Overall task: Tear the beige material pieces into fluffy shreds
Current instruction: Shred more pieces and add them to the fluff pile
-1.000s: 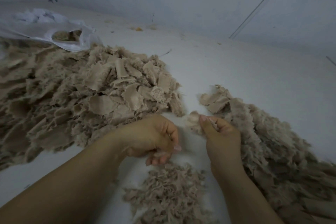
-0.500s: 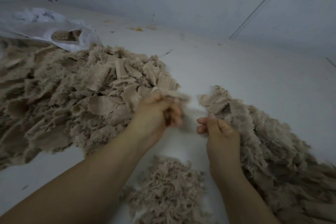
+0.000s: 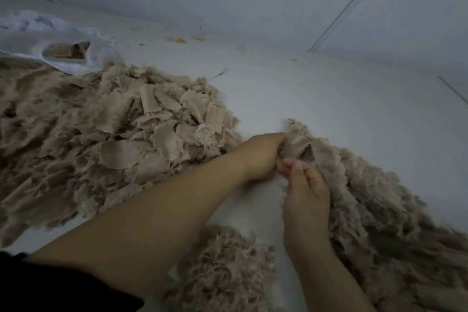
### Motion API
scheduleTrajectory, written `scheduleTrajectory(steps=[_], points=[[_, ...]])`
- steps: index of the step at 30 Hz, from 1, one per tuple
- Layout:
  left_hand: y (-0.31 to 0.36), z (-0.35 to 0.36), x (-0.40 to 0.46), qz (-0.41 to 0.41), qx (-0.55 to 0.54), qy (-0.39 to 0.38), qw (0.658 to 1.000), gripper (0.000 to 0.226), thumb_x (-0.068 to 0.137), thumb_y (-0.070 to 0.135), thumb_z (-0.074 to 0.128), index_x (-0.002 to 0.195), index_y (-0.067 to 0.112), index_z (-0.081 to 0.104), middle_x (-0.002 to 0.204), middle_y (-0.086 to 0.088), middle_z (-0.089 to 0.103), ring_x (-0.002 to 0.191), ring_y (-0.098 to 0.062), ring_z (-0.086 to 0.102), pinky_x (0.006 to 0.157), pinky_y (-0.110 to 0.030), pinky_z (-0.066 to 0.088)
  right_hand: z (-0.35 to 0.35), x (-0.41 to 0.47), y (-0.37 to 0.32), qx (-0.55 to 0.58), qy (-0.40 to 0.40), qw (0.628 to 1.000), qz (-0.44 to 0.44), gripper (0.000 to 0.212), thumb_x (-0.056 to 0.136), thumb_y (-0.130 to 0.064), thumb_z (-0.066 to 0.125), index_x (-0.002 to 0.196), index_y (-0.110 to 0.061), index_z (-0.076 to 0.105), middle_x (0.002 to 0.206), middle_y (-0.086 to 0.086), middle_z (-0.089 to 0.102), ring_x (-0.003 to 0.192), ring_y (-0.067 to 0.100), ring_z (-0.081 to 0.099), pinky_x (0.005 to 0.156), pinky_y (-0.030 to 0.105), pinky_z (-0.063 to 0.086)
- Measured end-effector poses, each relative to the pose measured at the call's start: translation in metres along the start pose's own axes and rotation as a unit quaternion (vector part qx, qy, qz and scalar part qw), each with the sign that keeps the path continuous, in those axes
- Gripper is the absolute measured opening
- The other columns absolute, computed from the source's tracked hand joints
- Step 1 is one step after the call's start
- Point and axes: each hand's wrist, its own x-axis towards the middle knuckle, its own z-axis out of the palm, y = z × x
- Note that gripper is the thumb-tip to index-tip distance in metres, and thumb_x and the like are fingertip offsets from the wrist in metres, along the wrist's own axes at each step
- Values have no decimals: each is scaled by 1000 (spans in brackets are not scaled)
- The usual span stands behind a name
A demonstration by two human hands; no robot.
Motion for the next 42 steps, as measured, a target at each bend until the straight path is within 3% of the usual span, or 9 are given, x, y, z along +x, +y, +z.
scheduleTrajectory(steps=[3,8,15,19,22,29,35,37,42], points=[[1,11,2,10,115,6,993,7,87,13,53,91,17,57,96,-5,61,90,-28,61,74,-36,50,2,2,-1,26,4,1000,15,24,104,-18,49,97,-26,70,103,-8,73,94,-1,67,84,21,50],[1,25,-43,98,158,50,981,15,91,19,53,101,18,63,97,2,49,73,-22,56,58,-35,49,2,4,0,75,-20,997,20,20,104,-20,51,112,-31,66,120,-10,68,108,-2,64,77,7,49],[4,20,-85,130,78,20,988,22,88,9,57,109,9,66,109,-7,54,88,-23,56,75,-40,49,3,3,2,118,-90,985,86,28,106,-24,47,129,-19,63,129,-3,67,115,6,65,89,16,51],[1,15,-100,133,80,10,988,12,80,-2,59,90,3,63,93,-9,50,78,-24,49,71,-41,44,5,2,5,95,-85,986,111,24,106,-24,47,116,-18,68,126,-1,68,113,7,63,85,20,49],[-4,7,-106,124,49,7,991,12,77,-9,57,83,1,61,89,-13,53,79,-26,49,71,-37,41,6,-1,7,92,-82,986,110,33,107,-25,46,134,-10,59,125,-2,63,112,5,61,94,22,47],[-11,-14,-122,26,-120,55,991,17,90,-1,58,77,9,60,77,12,54,69,4,51,65,-10,37,3,-2,4,71,-82,988,112,22,107,-26,46,97,-26,66,104,-11,69,102,1,65,89,20,49],[-16,-24,-135,-3,-236,118,964,30,91,-7,57,75,18,60,71,21,57,57,-2,54,52,-15,44,4,-5,2,35,-68,993,92,30,106,-25,48,101,-19,77,107,14,72,104,21,68,96,40,55],[-13,-24,-134,15,-248,148,957,22,90,-8,60,77,10,63,76,17,57,59,-8,57,52,-19,49,4,-7,3,-13,-81,994,76,25,103,-25,54,117,-14,72,118,11,70,113,23,65,105,46,49],[-5,-18,-129,92,-243,175,949,14,85,-5,61,79,8,65,90,5,58,77,-12,60,64,-33,56,2,-8,-2,-35,-116,990,71,24,97,-30,62,104,-9,73,113,-2,70,107,12,63,98,37,50]])
